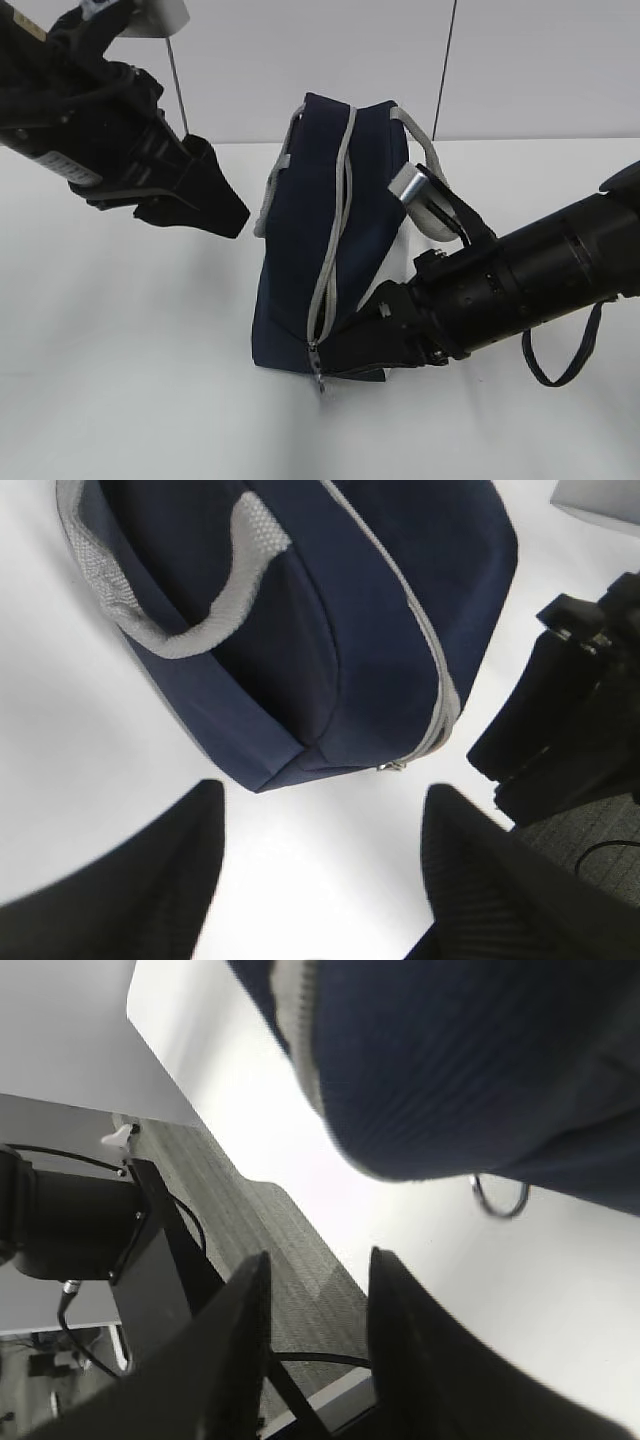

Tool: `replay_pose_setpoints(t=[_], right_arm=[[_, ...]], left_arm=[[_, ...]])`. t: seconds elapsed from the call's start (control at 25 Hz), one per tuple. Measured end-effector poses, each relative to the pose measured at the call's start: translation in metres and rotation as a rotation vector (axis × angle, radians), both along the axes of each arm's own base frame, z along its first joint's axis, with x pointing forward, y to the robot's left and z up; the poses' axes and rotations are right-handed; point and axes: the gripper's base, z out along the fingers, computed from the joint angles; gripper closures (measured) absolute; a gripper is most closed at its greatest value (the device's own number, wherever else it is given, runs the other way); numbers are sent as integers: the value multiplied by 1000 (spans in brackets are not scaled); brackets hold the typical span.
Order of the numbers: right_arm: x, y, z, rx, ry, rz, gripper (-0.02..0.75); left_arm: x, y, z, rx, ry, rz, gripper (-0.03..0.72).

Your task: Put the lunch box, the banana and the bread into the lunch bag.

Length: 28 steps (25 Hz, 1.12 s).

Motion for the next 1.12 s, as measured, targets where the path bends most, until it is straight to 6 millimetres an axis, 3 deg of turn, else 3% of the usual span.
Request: replay_pose_setpoints(t=[0.2, 0.48, 0.72, 1.12], right_arm=[[-3, -1, -4, -12, -163, 111, 487], [-18, -13, -32, -109, -394, 208, 475], [-8, -10, -29, -78, -655, 218, 393], [-2, -4, -70, -34, -654, 272, 351]], left_arm=[[0, 0, 0, 1, 2, -1, 254], [0, 0, 0, 3, 2, -1, 256], [0, 1, 0, 9, -2, -3, 256], [0, 2, -1, 30, -1, -10, 257]])
